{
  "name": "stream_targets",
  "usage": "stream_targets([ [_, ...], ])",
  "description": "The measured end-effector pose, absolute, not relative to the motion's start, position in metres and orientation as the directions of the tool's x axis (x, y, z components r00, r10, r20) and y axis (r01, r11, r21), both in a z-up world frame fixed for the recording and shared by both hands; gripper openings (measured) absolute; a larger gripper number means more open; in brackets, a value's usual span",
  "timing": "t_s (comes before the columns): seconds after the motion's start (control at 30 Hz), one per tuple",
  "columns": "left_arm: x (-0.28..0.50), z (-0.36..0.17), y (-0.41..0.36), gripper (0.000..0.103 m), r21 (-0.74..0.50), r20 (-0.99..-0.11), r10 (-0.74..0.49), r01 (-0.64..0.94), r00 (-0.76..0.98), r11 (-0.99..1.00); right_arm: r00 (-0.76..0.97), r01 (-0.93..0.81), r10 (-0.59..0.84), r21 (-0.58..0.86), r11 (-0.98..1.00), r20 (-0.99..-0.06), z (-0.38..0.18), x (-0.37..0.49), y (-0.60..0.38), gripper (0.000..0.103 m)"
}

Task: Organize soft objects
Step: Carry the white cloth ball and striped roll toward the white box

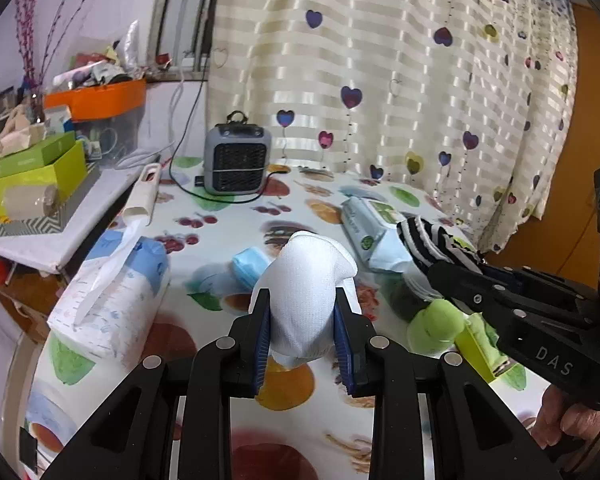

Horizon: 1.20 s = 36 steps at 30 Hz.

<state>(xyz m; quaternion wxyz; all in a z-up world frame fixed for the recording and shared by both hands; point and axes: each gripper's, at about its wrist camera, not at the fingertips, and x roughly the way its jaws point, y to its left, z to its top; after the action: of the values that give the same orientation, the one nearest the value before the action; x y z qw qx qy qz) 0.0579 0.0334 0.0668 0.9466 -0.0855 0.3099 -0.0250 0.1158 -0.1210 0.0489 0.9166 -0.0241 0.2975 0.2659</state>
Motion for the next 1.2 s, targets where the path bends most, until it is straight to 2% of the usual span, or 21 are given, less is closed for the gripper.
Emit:
stream_targets([
  [1.2,0.098,0.066,-0.048,0.027,-0.164,-0.597,-0.222,0.153,0.771,0.974,0.731,-0.395,0.404,0.143,0.908,-0.55,0.042,0.126,-0.199,0.018],
])
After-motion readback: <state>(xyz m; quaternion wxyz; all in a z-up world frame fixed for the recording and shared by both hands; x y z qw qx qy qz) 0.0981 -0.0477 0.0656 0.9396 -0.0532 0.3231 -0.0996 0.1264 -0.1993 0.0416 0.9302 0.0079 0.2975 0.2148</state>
